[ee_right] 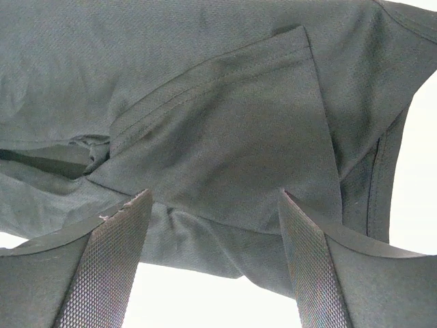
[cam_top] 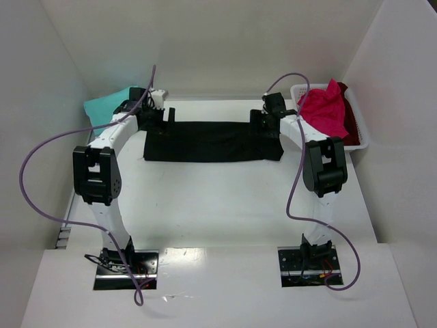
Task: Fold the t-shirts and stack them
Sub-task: Fold the other side of the tshirt into a rectangle
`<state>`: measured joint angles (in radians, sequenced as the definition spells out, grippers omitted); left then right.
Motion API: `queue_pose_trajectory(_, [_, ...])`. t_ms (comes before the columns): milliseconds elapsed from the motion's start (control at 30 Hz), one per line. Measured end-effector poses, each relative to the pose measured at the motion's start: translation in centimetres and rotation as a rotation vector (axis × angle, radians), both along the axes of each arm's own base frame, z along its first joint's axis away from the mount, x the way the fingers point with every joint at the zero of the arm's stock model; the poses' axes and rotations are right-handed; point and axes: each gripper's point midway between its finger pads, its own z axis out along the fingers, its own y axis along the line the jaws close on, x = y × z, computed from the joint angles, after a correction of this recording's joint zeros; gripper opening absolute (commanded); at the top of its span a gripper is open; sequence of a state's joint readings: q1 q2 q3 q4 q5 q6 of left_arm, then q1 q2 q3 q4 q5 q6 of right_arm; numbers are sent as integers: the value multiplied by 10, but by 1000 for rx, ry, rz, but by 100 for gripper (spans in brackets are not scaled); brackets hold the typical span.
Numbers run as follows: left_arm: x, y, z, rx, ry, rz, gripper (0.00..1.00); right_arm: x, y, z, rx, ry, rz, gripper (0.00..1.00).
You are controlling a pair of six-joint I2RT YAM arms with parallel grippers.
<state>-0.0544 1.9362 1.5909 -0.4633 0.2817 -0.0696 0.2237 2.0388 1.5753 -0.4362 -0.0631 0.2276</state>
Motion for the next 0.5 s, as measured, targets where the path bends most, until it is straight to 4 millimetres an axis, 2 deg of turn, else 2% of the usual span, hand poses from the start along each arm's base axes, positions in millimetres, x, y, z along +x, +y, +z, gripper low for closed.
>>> queue_pose_trajectory(133, [13,0,-3,99,-88,-183,100,-2,0,-4,8,11,-19,84])
queue_pose_trajectory(200, [23,3,-9,158,-117,-255,100,-4,0,-6,17,22,-32,92])
queue_pose_trajectory(333, [37,9,-25,248,-136,-369,100,-5,3,-4,47,35,-63,100])
queue_pose_trajectory(500, [43,11,-48,293,-122,-452,100,-9,11,-3,118,72,-114,100])
